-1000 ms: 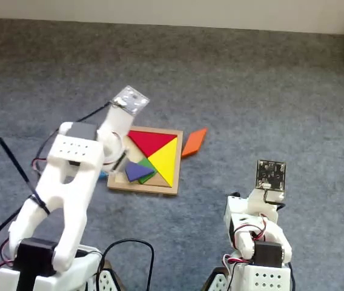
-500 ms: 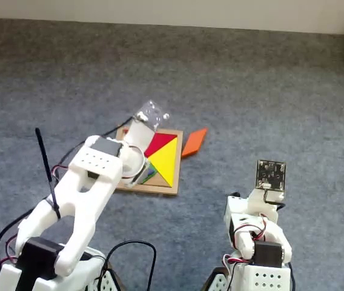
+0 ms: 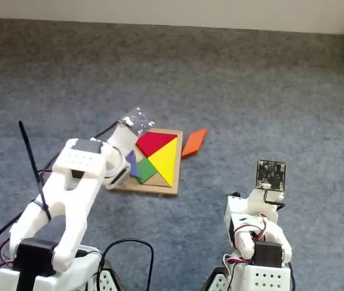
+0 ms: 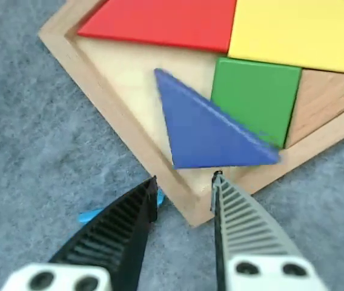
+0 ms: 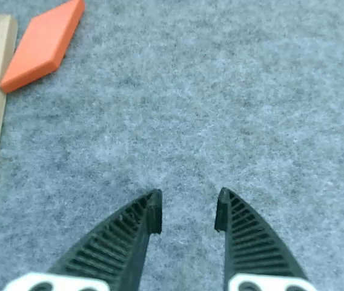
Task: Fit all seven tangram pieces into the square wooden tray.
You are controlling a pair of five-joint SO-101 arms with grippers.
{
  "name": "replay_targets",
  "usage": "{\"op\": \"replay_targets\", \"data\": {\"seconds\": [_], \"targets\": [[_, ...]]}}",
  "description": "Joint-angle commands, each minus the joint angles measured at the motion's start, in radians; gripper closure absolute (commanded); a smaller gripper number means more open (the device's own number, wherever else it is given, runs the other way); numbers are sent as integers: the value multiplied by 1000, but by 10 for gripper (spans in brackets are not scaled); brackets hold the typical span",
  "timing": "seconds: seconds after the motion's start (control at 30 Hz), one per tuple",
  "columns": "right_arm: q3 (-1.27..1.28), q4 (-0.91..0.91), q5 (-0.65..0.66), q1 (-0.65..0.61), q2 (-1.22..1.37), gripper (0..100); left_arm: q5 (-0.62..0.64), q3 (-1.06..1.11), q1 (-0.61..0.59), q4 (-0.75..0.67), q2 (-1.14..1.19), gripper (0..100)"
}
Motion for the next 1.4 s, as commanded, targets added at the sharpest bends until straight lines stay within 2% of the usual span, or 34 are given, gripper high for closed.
{"op": "replay_targets", "data": {"seconds": [0.0, 0.1, 0.2, 0.43, 0.6, 0.77, 1.03, 1.37], "targets": [[143, -12, 12, 12, -1, 843, -12, -124, 5, 132, -59, 845], [143, -12, 12, 12, -1, 843, -11, -185, 42, 209, -110, 845], [143, -12, 12, 12, -1, 843, 68, -199, 59, 193, -148, 845], [143, -12, 12, 12, -1, 843, 187, -93, 56, -41, -156, 845], [143, -12, 12, 12, -1, 843, 189, 65, 56, -224, -156, 845], [143, -12, 12, 12, -1, 843, 146, 156, 54, -278, -156, 845], [143, -12, 12, 12, -1, 843, 110, 217, 64, -256, -165, 846], [143, -12, 12, 12, -1, 843, 118, 15, 64, 40, -166, 849]]}}
